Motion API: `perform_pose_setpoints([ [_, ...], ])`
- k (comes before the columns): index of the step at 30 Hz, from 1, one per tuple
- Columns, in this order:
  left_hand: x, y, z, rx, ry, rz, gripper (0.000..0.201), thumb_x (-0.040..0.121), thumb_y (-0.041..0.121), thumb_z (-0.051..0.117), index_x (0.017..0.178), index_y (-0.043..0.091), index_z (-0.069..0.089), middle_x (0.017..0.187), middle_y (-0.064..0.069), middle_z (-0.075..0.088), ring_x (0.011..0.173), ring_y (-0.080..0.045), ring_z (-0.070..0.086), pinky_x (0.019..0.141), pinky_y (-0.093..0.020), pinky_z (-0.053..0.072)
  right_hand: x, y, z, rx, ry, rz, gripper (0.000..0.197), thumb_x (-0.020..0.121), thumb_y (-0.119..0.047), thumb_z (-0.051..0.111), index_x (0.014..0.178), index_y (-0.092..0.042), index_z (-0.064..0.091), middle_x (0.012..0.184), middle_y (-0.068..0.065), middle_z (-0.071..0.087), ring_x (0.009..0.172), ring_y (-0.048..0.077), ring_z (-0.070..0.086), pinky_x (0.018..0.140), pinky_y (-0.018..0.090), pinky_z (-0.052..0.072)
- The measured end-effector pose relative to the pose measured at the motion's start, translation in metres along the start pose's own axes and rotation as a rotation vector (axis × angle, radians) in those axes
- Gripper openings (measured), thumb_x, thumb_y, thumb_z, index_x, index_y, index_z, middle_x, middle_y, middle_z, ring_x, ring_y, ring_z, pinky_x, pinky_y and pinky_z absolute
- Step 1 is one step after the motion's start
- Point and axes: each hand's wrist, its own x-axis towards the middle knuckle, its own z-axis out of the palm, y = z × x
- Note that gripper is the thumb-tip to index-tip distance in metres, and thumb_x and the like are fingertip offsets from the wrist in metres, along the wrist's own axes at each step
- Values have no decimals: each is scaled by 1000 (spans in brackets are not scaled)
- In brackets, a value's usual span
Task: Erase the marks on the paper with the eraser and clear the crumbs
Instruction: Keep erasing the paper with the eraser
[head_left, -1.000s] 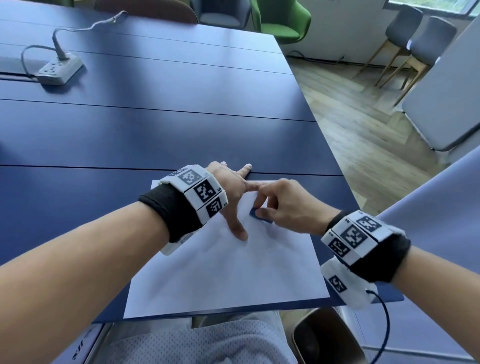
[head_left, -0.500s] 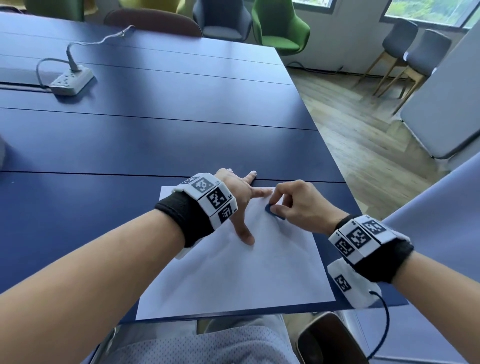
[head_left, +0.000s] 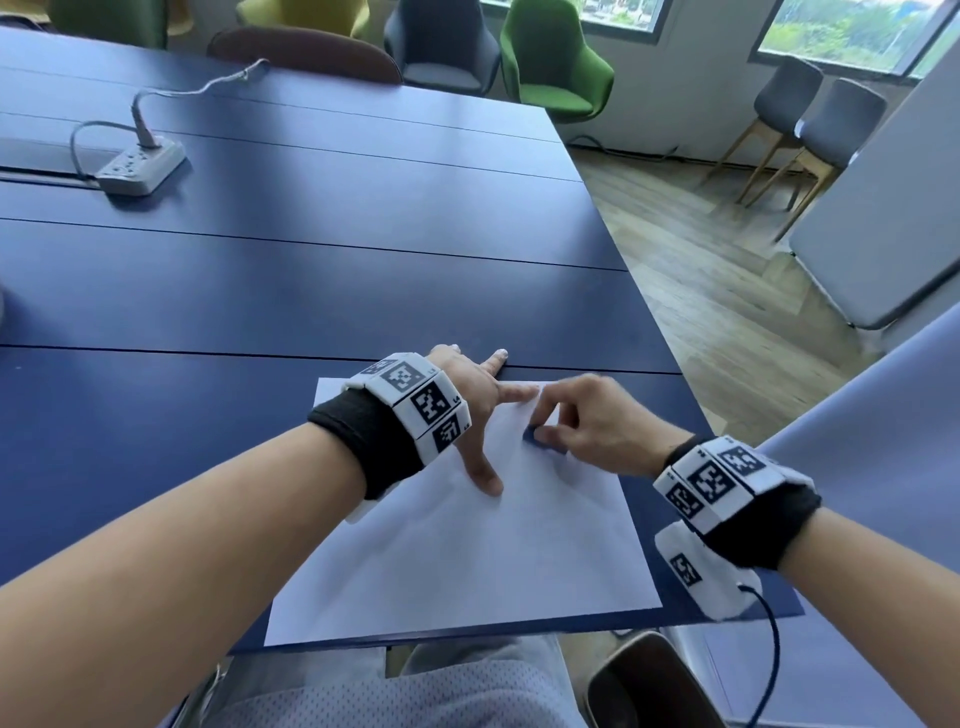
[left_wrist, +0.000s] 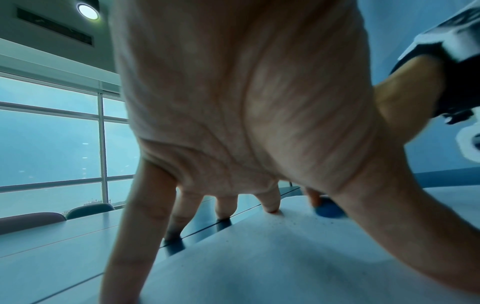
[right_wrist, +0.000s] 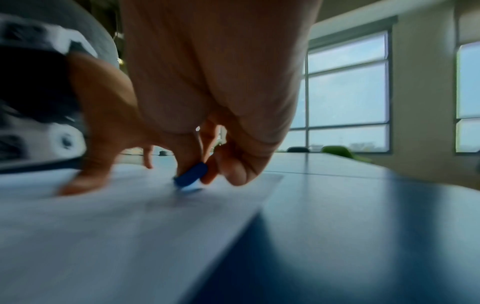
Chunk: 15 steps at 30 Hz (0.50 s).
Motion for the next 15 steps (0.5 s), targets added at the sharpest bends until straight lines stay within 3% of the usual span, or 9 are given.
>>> perform_pose_setpoints([
  [3, -1, 1, 0, 11, -2, -5, 127, 52, 87, 67, 146, 58, -13, 163, 3, -14, 147, -44, 9, 115, -43, 20, 1, 4, 1, 9, 70, 53, 3, 82, -20, 71, 80, -17, 69, 58, -2, 61, 48, 4, 50, 52, 16, 38],
  [7, -1, 1, -1, -6, -14, -14, 126, 52, 86, 68, 146, 58, -12, 163, 5, -15, 147, -45, 5, 116, -45, 19, -9, -5, 8, -5, -86, 3, 6, 82, -21, 71, 77, -22, 68, 57, -8, 56, 47, 1, 49, 49, 9, 37],
  [11, -1, 3, -2, 11, -20, -24, 126, 54, 85, 67, 146, 57, -13, 163, 5, -16, 147, -45, 6, 116, -45, 20, -3, 5, -3, 13, 52, 72, 6, 82, -19, 70, 77, -18, 68, 56, -6, 59, 45, 0, 49, 49, 11, 36],
  [15, 0, 2, -2, 0, -26, -28, 126, 53, 85, 68, 146, 57, -14, 162, 7, -16, 147, -45, 3, 117, -45, 19, -17, -1, 10, 16, -62, 26, 5, 83, -21, 70, 79, -19, 68, 57, -5, 58, 46, 2, 48, 48, 10, 38],
])
